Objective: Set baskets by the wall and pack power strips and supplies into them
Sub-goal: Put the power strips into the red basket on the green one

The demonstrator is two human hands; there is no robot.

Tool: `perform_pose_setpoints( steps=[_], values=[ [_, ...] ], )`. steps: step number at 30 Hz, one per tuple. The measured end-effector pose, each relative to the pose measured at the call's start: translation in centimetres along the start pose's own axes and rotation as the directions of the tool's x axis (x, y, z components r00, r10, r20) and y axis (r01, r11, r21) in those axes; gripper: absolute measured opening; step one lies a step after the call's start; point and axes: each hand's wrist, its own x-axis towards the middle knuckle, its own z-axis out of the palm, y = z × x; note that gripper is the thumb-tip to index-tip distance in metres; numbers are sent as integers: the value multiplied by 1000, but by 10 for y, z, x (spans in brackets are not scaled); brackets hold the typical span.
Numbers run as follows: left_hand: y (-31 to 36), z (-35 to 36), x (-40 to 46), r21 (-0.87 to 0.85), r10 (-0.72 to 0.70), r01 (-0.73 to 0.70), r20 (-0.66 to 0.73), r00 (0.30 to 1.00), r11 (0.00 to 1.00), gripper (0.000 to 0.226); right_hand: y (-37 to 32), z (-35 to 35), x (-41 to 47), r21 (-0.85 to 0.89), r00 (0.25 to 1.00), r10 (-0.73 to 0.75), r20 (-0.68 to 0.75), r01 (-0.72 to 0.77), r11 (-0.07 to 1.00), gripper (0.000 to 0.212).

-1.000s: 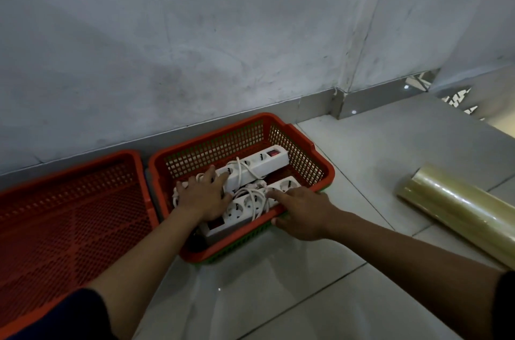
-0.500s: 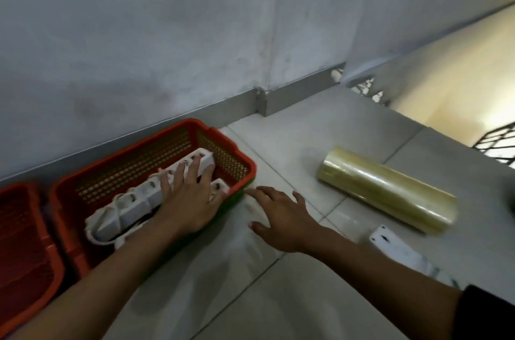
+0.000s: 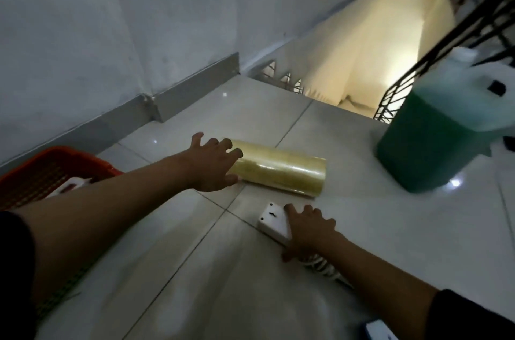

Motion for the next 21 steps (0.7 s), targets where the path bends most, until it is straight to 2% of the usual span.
perform_pose_setpoints(
  steps=[3,6,10,13,15,17,19,21],
  values=[
    [18,-5,9,34,59,-62,70,996,998,60,6,13,2,58,996,-24,-84,29,998,93],
    [32,0,12,23,89,-93,114,989,995,58,9,13,5,89,993,-39,-110,49,995,81],
    [35,17,3,-27,80,-76,215,973,997,56,8,5,4,124,992,-59,-115,74,990,86],
    [25,28,-8,-117,42,-2,338,940,993,56,0,-14,0,269,981,-103,-166,146,952,97],
    [17,33,-17,-215,43,53,416,908,975,63,-11,-35,-4,425,960,-135,-245,232,875,95],
    [11,36,-25,-384,60,137,459,887,913,74,-26,-59,-8,583,949,-109,-296,270,766,92],
    [3,34,-36,-603,79,247,461,884,759,83,-48,-81,-13,779,955,-69,-289,276,562,91],
    [-3,33,-47,-787,118,266,392,912,557,71,-74,-98,-14,923,972,-56,-230,236,303,88]
  ],
)
